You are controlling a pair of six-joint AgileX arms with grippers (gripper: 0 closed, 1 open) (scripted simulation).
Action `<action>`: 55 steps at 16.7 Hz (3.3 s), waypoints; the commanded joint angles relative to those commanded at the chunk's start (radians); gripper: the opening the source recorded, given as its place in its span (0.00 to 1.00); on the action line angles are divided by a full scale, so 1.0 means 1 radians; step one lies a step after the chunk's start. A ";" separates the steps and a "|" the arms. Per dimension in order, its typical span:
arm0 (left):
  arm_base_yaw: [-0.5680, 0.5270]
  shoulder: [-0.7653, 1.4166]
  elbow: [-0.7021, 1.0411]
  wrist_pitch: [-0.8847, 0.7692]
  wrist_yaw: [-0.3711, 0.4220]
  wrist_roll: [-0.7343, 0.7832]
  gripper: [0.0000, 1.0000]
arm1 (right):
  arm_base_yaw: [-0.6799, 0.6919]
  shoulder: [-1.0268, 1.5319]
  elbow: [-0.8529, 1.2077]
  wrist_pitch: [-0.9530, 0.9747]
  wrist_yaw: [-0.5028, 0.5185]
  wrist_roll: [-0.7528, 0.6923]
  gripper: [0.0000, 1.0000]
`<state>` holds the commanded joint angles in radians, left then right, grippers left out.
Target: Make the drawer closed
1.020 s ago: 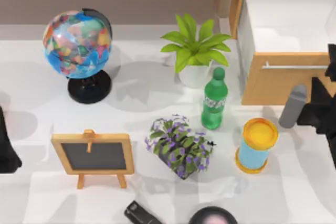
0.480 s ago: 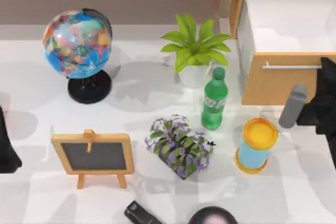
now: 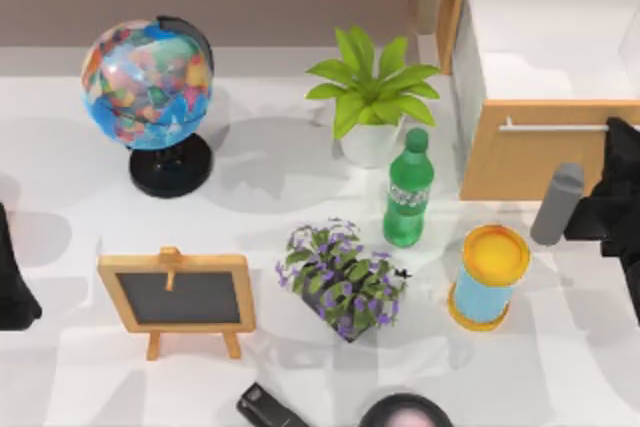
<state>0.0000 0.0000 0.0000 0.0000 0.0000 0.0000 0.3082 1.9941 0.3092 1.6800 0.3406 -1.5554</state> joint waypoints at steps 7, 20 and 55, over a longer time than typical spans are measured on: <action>0.000 0.000 0.000 0.000 0.000 0.000 1.00 | -0.013 -0.028 0.104 0.060 -0.081 0.011 0.00; 0.000 0.000 0.000 0.000 0.000 0.000 1.00 | -0.071 0.076 0.249 -0.168 -0.072 0.002 0.00; 0.000 0.000 0.000 0.000 0.000 0.000 1.00 | -0.125 0.253 0.669 -0.425 -0.134 0.004 0.00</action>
<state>0.0000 0.0000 0.0000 0.0000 0.0000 0.0000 0.1832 2.2472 0.9785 1.2555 0.2066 -1.5515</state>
